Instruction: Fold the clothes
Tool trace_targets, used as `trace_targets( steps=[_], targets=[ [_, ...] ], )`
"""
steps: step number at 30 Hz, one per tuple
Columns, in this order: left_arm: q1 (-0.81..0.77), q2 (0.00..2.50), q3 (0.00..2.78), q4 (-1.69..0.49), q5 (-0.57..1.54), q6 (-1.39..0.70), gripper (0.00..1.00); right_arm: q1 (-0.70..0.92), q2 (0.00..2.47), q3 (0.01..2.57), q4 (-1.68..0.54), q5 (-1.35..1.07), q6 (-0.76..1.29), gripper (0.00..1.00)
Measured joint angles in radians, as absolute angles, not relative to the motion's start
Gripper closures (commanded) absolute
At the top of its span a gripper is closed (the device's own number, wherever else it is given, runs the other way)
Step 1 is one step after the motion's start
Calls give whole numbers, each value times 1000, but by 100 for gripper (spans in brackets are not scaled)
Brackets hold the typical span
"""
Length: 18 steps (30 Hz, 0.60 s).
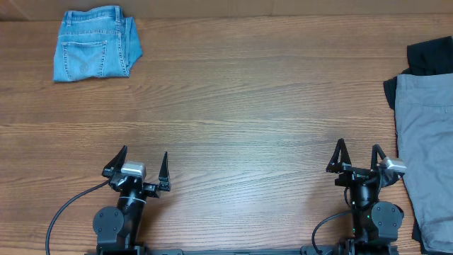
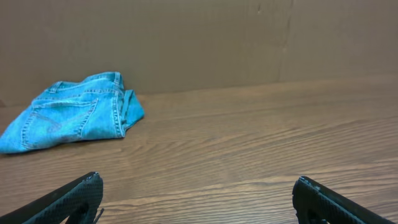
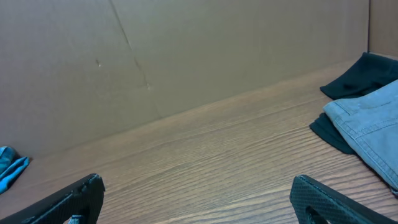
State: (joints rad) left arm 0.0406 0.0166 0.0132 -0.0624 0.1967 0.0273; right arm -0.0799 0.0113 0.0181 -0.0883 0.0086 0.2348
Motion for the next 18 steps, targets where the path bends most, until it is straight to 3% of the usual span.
trace_targets(
  steps=[18],
  targets=[
    [41, 17, 12, -62, 193, 56, 0, -80, 11, 18, -89, 8, 234, 0]
  ],
)
